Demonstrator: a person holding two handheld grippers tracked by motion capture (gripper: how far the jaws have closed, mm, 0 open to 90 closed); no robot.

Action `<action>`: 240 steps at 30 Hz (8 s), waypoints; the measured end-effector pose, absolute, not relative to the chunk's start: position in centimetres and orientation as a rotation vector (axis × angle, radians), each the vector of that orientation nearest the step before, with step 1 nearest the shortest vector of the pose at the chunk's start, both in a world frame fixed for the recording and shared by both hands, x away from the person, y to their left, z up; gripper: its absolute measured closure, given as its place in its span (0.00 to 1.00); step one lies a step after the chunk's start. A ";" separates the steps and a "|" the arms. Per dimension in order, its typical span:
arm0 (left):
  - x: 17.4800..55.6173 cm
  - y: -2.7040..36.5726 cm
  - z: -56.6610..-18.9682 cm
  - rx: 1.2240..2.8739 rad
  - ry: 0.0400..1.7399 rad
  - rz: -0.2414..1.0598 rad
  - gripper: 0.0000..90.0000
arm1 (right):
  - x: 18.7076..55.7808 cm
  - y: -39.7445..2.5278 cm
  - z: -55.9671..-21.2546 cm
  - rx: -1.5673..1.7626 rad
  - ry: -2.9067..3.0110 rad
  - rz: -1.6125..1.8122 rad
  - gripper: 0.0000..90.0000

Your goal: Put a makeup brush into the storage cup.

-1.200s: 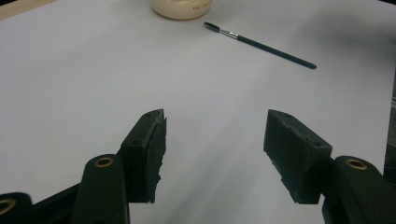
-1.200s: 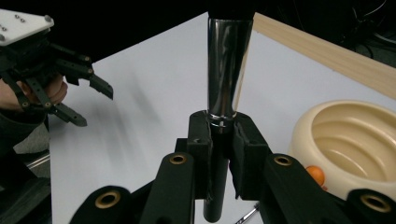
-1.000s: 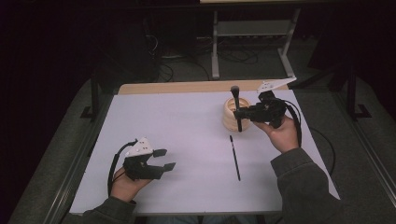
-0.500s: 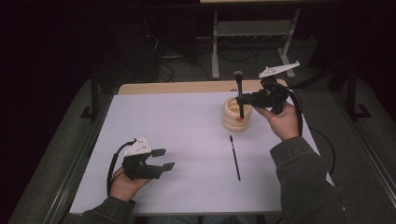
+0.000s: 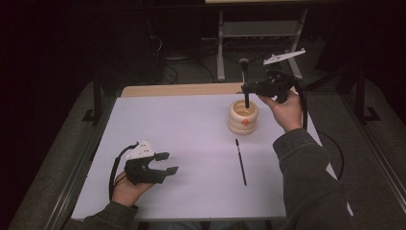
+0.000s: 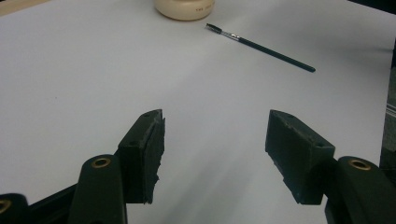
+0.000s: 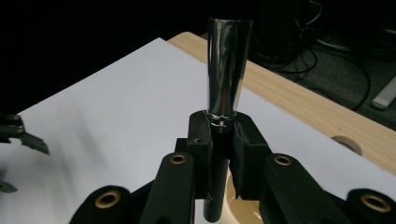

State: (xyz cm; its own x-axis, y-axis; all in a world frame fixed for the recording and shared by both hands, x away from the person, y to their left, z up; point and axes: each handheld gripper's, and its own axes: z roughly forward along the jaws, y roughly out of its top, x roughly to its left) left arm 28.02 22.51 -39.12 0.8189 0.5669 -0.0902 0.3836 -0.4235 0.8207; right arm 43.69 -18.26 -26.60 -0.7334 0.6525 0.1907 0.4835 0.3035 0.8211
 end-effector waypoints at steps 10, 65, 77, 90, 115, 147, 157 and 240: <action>28.1 22.7 -39.1 2.059 0.707 0.248 0.41 | 45.2 -18.3 -26.8 1.131 2.354 1.364 0.87; 28.1 22.8 -39.0 2.033 0.727 0.229 0.37 | 47.6 -17.0 -32.4 1.290 2.355 1.188 0.87; 28.2 23.1 -38.9 2.053 0.711 0.240 0.37 | 47.8 -15.8 -33.3 1.290 2.383 1.136 0.86; 28.2 23.1 -38.9 2.031 0.733 0.233 0.37 | 46.1 -16.4 -33.7 1.268 2.381 1.143 0.71; 28.1 23.4 -38.7 2.024 0.734 0.249 0.35 | 41.5 -18.8 -34.1 1.236 2.405 1.230 0.56; 28.2 23.6 -38.5 2.018 0.733 0.258 0.34 | 36.1 -19.2 -35.7 1.233 2.463 1.191 0.40; 28.1 23.6 -38.5 2.012 0.736 0.260 0.34 | 34.9 -19.4 -36.3 1.264 2.485 1.197 0.40; 28.0 23.7 -38.1 1.984 0.753 0.284 0.35 | 33.0 -11.4 -42.7 1.368 2.567 0.588 0.90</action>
